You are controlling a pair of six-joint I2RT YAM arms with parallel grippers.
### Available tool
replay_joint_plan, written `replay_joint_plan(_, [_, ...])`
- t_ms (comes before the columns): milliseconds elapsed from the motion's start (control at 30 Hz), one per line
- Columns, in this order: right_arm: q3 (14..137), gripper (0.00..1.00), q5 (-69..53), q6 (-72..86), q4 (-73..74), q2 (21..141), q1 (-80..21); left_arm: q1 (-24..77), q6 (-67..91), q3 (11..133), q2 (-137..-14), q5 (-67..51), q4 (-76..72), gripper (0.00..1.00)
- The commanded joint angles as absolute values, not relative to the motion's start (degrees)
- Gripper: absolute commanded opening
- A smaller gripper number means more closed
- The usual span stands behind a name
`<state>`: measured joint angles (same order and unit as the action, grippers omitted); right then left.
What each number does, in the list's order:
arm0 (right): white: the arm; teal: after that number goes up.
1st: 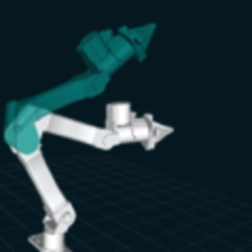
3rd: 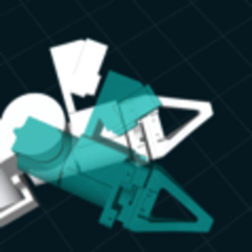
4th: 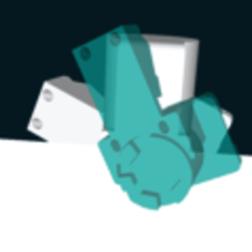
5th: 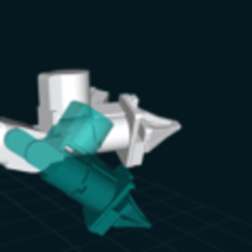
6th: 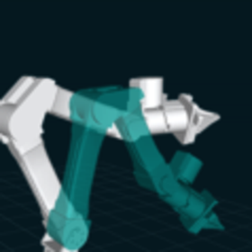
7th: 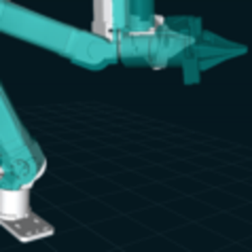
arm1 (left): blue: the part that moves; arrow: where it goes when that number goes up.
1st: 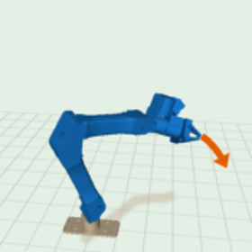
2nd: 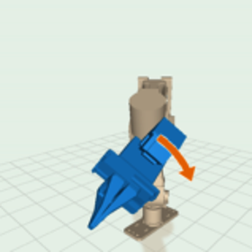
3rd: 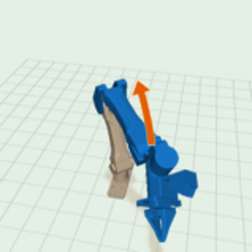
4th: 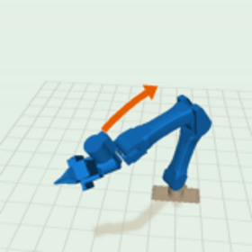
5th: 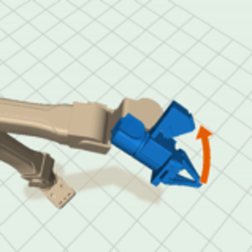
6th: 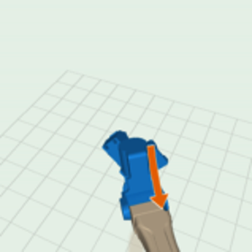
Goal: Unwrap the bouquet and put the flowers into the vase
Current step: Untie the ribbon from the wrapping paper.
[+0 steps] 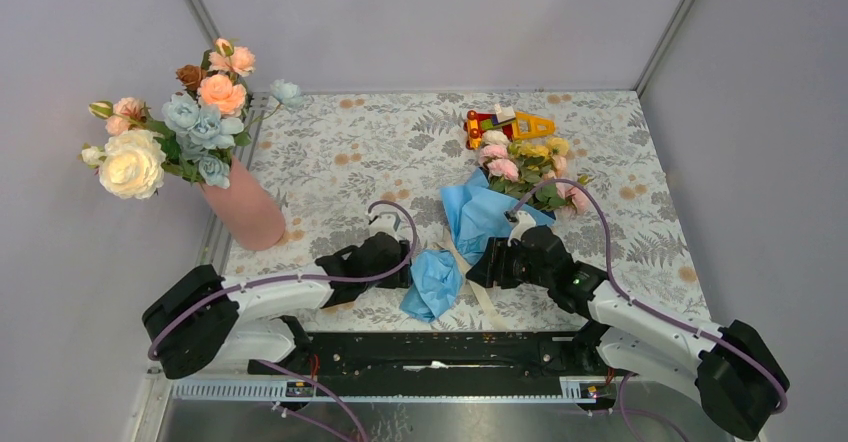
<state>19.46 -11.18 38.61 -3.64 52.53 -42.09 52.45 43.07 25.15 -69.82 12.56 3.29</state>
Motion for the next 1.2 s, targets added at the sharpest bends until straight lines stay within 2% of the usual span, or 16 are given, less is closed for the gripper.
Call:
replay_joint_plan(0, [18.79, 0.59, -9.58, 38.94, -5.06, 51.33, -42.57, 53.2, 43.64, 27.36, -71.79, 13.34, 1.1, 0.52])
replay_joint_plan(267, [18.37, 0.58, -8.97, 39.35, -5.01, 50.75, -42.62, 55.26, 44.49, 27.8, -73.92, 17.0, 2.28, 0.46])
replay_joint_plan(500, [17.86, 0.58, -8.7, 39.51, -5.02, 50.01, -42.58, 56.06, 45.26, 29.05, -75.8, 20.1, 4.15, 0.33])
replay_joint_plan(600, [17.67, 0.58, -8.54, 39.55, -4.63, 49.34, -42.62, 56.38, 45.67, 29.47, -76.96, 20.54, 4.3, 0.32])
replay_joint_plan(833, [16.83, 0.58, -7.69, 39.55, -3.9, 47.65, -42.56, 57.13, 46.62, 30.22, -78.56, 22.05, 4.91, 0.19])
replay_joint_plan(933, [16.6, 0.58, -7.18, 39.51, -4.04, 47.55, -42.58, 57.22, 47.03, 30.27, -78.51, 22.61, 5.4, 0.1])
replay_joint_plan(1000, [17.03, 0.58, -7.03, 39.28, -3.33, 47.71, -42.62, 57.29, 47.31, 30.04, -78.2, 22.76, 5.1, 0.0])
replay_joint_plan(1167, [19.11, 0.59, -7.12, 39.01, 1.23, 46.03, -42.62, 57.26, 46.49, 29.85, -74.51, 22.46, 3.47, 0.0])
